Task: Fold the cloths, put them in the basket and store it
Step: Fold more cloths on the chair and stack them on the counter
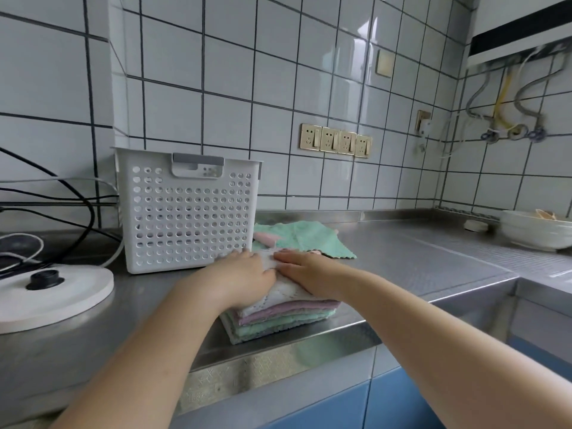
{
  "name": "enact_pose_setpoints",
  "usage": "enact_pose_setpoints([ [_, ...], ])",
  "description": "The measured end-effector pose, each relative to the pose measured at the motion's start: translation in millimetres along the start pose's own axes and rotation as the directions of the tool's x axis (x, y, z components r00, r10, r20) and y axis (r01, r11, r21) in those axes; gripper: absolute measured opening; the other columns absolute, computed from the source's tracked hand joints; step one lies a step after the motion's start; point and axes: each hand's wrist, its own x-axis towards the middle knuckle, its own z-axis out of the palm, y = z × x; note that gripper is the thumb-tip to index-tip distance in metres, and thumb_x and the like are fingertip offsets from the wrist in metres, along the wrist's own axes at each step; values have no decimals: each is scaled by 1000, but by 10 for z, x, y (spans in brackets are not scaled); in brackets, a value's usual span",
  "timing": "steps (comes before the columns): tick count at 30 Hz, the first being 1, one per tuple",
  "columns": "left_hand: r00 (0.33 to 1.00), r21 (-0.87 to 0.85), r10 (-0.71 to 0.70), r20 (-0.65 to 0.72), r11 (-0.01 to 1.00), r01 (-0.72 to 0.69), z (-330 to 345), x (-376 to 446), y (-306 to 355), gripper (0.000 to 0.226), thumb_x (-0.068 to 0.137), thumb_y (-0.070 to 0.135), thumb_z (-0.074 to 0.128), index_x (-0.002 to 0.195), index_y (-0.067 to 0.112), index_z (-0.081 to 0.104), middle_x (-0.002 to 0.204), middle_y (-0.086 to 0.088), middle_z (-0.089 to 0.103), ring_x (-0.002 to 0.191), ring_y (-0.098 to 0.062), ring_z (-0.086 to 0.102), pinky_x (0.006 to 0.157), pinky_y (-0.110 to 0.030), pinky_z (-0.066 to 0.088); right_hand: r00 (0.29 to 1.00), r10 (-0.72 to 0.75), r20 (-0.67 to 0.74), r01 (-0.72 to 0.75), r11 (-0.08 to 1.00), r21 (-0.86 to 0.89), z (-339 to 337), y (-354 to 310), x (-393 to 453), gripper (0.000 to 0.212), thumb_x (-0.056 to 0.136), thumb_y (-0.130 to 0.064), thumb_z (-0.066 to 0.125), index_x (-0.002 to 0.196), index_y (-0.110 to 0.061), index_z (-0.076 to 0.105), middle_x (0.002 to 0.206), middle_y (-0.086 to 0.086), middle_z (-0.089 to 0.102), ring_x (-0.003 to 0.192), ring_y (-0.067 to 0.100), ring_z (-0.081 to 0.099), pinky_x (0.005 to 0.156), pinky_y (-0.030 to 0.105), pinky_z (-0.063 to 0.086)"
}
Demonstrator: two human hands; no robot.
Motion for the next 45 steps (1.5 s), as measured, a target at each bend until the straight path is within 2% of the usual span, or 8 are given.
enact_pose_setpoints([
  [5,1000,-46,-19,21,999,20,-7,-61,31,60,99,43,18,151,14,8,159,-7,5,146,-21,9,118,-35,12,994,89,55,-90,996,10,69,84,33,46,104,-28,26,148,-17,23,158,2,14,144,18,13,108,22,9],
  [9,983,-68,-18,-182,998,5,-69,-143,104,45,97,37,32,138,22,42,137,-5,51,117,-22,52,94,-34,44,915,241,-323,-58,872,487,98,99,-121,36,95,-37,47,126,-21,57,122,-1,61,117,15,54,90,23,38],
  [13,726,-225,74,-684,925,-306,-27,-272,389,28,91,37,47,109,27,66,103,10,67,92,-15,61,78,-32,50,779,329,-535,132,747,651,156,225,-546,11,93,-24,53,92,-29,64,92,-8,69,95,13,65,82,28,50],
  [16,595,-210,171,-785,831,-516,55,-465,860,18,88,34,52,89,26,68,81,13,63,71,-12,56,63,-27,44,739,346,-578,111,784,611,153,463,-1031,18,92,-22,56,82,-36,61,84,-9,69,85,13,67,83,38,54],
  [24,730,-386,557,-396,621,-683,1359,-535,2087,23,82,43,45,88,33,64,83,13,63,76,-10,58,70,-33,50,640,598,-483,-287,769,571,364,1203,-2881,18,91,-17,57,82,-30,66,82,-9,70,72,8,68,79,38,55],
  [34,461,-374,863,206,505,-778,3398,-1213,3157,31,89,38,53,118,29,59,121,9,58,116,-13,51,95,-29,42,410,899,-152,-884,433,177,1957,1829,-4624,21,89,-25,54,101,-23,71,102,-5,70,97,16,63,78,23,45],
  [39,364,-366,891,271,445,-817,3805,-1478,3287,31,86,33,52,115,27,62,116,1,59,112,-21,53,88,-29,42,420,905,-72,-907,418,-44,2607,1754,-4791,27,84,-28,53,109,-26,64,110,4,57,103,28,56,72,30,41],
  [45,426,-286,882,201,469,-836,3935,-1614,3372,36,84,33,53,119,25,54,119,-1,53,114,-24,46,93,-33,39,389,887,-250,-920,386,-64,2836,1741,-4806,14,65,-24,67,78,-23,63,78,-2,56,72,19,58,51,27,33],
])
